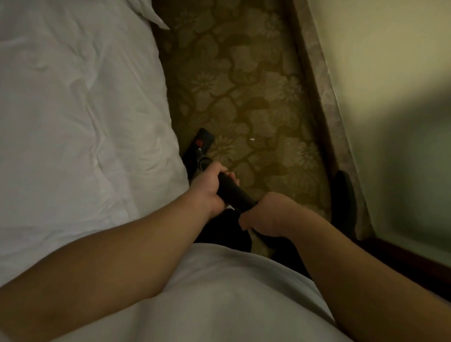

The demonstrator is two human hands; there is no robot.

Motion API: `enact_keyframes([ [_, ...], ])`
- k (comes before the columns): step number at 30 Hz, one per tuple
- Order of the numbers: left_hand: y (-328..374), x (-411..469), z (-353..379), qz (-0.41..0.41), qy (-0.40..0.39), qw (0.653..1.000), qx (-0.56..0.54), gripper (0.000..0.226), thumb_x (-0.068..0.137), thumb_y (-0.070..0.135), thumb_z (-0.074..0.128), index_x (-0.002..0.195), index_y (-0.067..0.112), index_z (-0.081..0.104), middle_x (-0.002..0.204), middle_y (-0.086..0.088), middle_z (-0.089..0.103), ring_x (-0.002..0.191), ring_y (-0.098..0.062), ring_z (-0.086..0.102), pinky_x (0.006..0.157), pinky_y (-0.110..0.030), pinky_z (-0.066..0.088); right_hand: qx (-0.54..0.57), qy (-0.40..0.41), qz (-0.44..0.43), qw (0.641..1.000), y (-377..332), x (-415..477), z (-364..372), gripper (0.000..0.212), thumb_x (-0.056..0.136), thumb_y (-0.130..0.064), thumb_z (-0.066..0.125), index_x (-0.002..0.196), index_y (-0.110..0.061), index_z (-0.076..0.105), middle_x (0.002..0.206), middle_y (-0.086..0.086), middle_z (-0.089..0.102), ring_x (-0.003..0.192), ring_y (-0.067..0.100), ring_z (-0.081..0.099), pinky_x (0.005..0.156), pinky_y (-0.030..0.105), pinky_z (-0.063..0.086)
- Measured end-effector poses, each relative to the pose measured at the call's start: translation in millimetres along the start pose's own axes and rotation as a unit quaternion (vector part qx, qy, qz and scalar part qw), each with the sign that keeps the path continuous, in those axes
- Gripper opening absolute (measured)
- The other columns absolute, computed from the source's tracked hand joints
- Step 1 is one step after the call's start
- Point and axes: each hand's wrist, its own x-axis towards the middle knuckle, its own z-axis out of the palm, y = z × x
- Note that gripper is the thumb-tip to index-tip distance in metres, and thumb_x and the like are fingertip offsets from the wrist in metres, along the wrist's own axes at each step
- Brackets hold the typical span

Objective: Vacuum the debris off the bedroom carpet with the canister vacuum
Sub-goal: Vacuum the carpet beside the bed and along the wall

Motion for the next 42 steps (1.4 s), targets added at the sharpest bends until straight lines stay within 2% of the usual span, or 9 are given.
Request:
enact_keyframes([
  [6,-46,-8,33,-0.029,-0.005,0.997,0.074,0.009,0.092,0.007,0.057,0.085,0.008,0.053,0.071,-0.005,0.052,0.068,-0.017,0.052,0.085,-0.038,0.053,0.055,0.007,0.008,0.998,60,-14,-5,0.029,0.088,-0.032,0.08,0.087,-0.014,0.057,0.085,0.006,0.067,0.071,0.02,0.066,0.06,0.029,0.055],
  [9,-84,-15,54,-0.04,-0.012,0.995,0.089,0.007,0.092,0.009,0.059,0.086,0.007,0.055,0.075,-0.005,0.054,0.068,-0.017,0.054,0.079,-0.038,0.054,0.066,0.005,0.019,0.998,103,-21,-10,0.035,0.085,-0.033,0.081,0.105,-0.01,0.064,0.1,0.011,0.072,0.092,0.028,0.073,0.087,0.041,0.064],
  [11,-115,-18,71,-0.048,-0.012,0.993,0.104,0.006,0.091,0.01,0.061,0.088,0.007,0.057,0.077,-0.006,0.056,0.07,-0.018,0.056,0.074,-0.039,0.054,0.092,0.002,0.028,0.995,140,-26,-17,0.044,0.083,-0.034,0.082,0.114,-0.007,0.066,0.105,0.014,0.074,0.096,0.032,0.075,0.092,0.046,0.063],
  [14,-169,-29,105,-0.065,-0.029,0.99,0.123,0.008,0.093,0.011,0.061,0.088,0.007,0.056,0.077,-0.007,0.055,0.07,-0.019,0.057,0.077,-0.039,0.053,0.133,-0.004,0.047,0.99,202,-41,-32,0.031,0.088,-0.03,0.08,0.103,-0.008,0.065,0.092,0.014,0.076,0.076,0.027,0.076,0.074,0.038,0.066],
  [17,-228,-42,135,-0.09,-0.045,0.985,0.137,0.012,0.095,0.012,0.058,0.085,0.006,0.054,0.078,-0.007,0.054,0.071,-0.018,0.054,0.077,-0.037,0.052,0.136,0.004,0.069,0.988,263,-63,-47,0.03,0.089,-0.029,0.08,0.104,-0.007,0.068,0.081,0.009,0.074,0.054,0.018,0.069,0.051,0.024,0.054],
  [21,-289,-54,164,-0.109,-0.056,0.977,0.174,0.012,0.095,0.013,0.057,0.085,0.008,0.053,0.077,-0.006,0.053,0.07,-0.018,0.054,0.064,-0.038,0.049,0.132,0.01,0.075,0.988,326,-85,-55,0.032,0.091,-0.031,0.079,0.107,-0.008,0.063,0.083,0.008,0.069,0.054,0.016,0.065,0.044,0.019,0.046],
  [27,-334,-65,193,-0.105,-0.062,0.965,0.232,0.007,0.095,0.012,0.056,0.094,0.007,0.054,0.081,-0.006,0.054,0.073,-0.018,0.055,0.065,-0.037,0.05,0.18,0.03,0.068,0.981,374,-107,-61,0.031,0.092,-0.027,0.078,0.109,-0.007,0.06,0.084,0.01,0.067,0.048,0.015,0.063,0.038,0.016,0.043],
  [36,-330,-73,210,-0.075,-0.077,0.961,0.254,0.008,0.094,0.014,0.059,0.094,0.006,0.058,0.079,-0.006,0.058,0.076,-0.019,0.059,0.067,-0.037,0.051,0.228,0.046,0.056,0.971,379,-113,-71,0.033,0.089,-0.027,0.08,0.107,-0.006,0.062,0.089,0.014,0.073,0.048,0.019,0.069,0.049,0.025,0.054],
  [42,-282,-62,215,-0.051,-0.089,0.951,0.291,0.005,0.094,0.014,0.062,0.092,0.009,0.06,0.079,-0.006,0.06,0.076,-0.02,0.06,0.07,-0.038,0.053,0.282,0.047,0.051,0.957,342,-94,-68,0.035,0.084,-0.026,0.081,0.107,-0.004,0.066,0.092,0.018,0.077,0.064,0.029,0.073,0.067,0.038,0.063],
])
